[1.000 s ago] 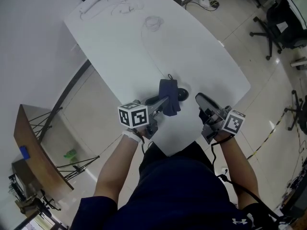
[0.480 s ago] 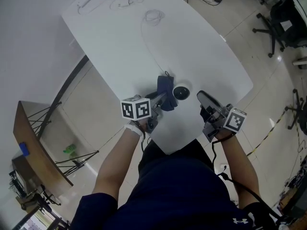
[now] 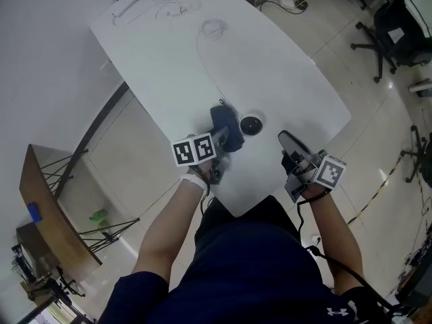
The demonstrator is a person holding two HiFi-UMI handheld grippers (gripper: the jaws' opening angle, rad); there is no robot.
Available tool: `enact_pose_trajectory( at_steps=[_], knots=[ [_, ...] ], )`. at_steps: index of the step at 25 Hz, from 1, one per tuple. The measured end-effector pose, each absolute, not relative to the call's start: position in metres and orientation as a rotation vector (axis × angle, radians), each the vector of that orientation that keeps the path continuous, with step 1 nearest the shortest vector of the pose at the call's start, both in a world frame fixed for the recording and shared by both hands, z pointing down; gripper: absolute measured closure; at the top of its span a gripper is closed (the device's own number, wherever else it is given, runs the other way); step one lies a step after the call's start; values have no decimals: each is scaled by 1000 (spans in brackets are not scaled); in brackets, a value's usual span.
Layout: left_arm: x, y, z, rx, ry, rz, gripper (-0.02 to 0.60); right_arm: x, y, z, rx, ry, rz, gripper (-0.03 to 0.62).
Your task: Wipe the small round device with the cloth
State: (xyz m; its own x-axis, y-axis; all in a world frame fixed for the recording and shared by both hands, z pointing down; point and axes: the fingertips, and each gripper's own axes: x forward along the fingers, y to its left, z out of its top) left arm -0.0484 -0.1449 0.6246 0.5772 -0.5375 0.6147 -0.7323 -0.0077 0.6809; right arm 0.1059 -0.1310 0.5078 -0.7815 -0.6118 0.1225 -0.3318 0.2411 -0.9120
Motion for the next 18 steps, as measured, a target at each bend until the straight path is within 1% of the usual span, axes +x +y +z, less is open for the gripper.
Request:
enact_pose_trajectory(
  at_steps=[4, 10, 14, 18],
  knots=[
    [-50, -134, 605, 1661, -1091, 120, 503, 111, -119, 500, -894, 2250, -1529, 508],
    [-28, -112, 531, 1845, -1038, 25, 503, 121, -104, 488, -893, 2241, -1505, 508],
    [-4, -123, 497, 2097, -928, 129, 503, 112, -116, 489, -879, 2247, -1512, 508],
    [14, -132, 498, 2201, -803, 285, 503, 105, -118, 489, -865, 2251, -1521, 508]
  ],
)
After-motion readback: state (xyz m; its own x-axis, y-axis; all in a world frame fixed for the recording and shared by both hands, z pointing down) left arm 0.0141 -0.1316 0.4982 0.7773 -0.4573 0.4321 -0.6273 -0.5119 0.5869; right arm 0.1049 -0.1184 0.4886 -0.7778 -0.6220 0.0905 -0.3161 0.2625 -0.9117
